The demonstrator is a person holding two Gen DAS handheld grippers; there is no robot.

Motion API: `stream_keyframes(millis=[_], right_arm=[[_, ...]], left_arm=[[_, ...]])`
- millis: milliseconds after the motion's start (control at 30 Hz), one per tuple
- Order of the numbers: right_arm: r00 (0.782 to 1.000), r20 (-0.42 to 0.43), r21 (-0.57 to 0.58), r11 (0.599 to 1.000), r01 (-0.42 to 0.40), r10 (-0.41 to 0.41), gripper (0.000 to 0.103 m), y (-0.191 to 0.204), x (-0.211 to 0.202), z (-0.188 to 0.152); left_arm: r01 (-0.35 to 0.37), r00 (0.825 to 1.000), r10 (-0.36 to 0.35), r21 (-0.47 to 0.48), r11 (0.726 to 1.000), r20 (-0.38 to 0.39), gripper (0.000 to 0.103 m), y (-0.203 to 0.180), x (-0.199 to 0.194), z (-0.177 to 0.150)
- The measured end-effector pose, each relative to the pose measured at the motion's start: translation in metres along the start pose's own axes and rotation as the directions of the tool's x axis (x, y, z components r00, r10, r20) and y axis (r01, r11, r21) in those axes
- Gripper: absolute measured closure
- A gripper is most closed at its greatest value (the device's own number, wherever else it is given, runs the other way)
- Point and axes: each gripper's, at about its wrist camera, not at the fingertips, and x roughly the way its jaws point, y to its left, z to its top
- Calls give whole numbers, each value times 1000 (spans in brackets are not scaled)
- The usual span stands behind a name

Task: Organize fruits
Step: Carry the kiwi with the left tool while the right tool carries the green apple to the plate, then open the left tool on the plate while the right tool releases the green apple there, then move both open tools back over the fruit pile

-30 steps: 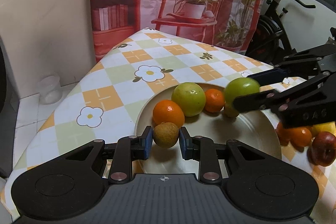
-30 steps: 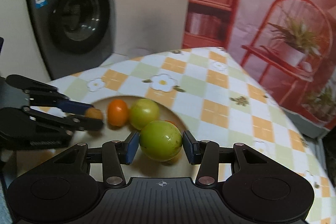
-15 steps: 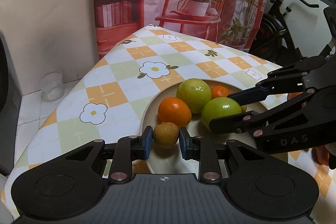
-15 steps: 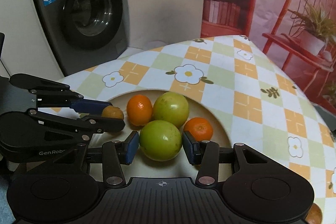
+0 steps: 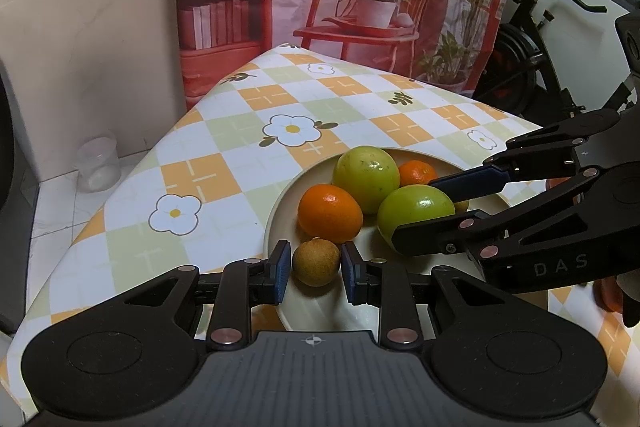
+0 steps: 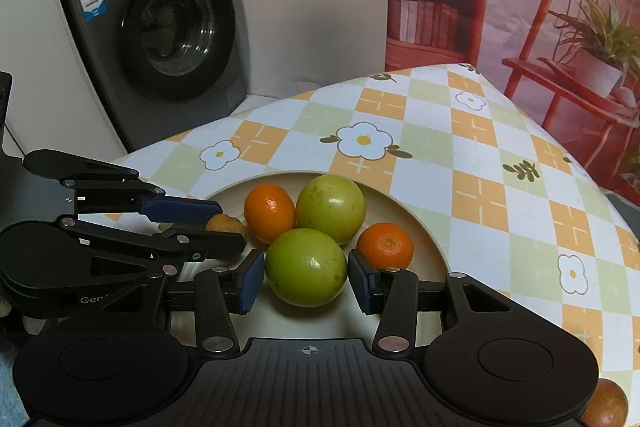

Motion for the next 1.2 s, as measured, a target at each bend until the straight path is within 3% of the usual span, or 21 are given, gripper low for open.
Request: stream_keyframes(millis=[233,700,967,1200], right_arm=[[1000,0,12,1000,6,-6,60,1,-4,-3],[994,96,62,997,37,-43,61,-10,-44,-12],[973,164,179,975,131,-161,61,-51,-98,-39],[960,165,284,943,173,-226,61,-72,-127,-74]], left_arm=[[-11,1000,11,-17,1000,5,73,1,-3,1],[1,1000,0,-21,1000,27,73,-10,-16,6],[45,997,-45,-2,999,59,73,-34,-25,11],[113,991,-116,49,992,64,73,-68,-28,9]])
